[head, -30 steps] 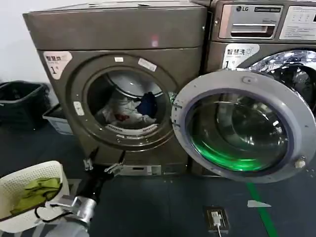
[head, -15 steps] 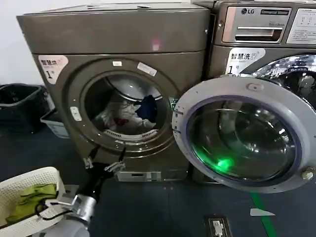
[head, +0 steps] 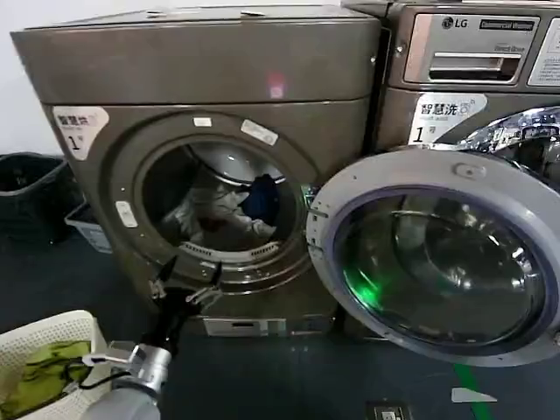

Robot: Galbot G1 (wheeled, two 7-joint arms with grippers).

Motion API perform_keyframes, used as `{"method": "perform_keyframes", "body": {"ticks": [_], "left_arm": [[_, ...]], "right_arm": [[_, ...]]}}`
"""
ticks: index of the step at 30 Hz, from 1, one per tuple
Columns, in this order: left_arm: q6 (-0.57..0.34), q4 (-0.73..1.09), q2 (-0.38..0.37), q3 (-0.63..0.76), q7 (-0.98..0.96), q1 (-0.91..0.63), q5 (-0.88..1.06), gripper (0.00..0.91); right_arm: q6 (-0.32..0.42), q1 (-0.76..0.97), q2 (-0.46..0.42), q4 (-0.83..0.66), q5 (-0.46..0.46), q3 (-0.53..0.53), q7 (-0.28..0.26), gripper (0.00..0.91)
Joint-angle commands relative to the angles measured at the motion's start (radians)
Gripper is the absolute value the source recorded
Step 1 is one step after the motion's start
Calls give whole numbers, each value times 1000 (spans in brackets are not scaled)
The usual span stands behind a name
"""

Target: Grasp the clothes from the dryer.

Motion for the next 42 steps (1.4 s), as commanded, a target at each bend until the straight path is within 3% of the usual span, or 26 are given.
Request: {"method": "perform_keyframes", "body": {"ticks": [1,42], "left_arm": [[-2,1,-1,2,1,0,2,907],[-12,13,-2,11,1,-6,10,907]], "right_arm": [[1,0,1,-1,-4,1,0,907],[-1,-2,7,6,-5,4,-13,907]]}}
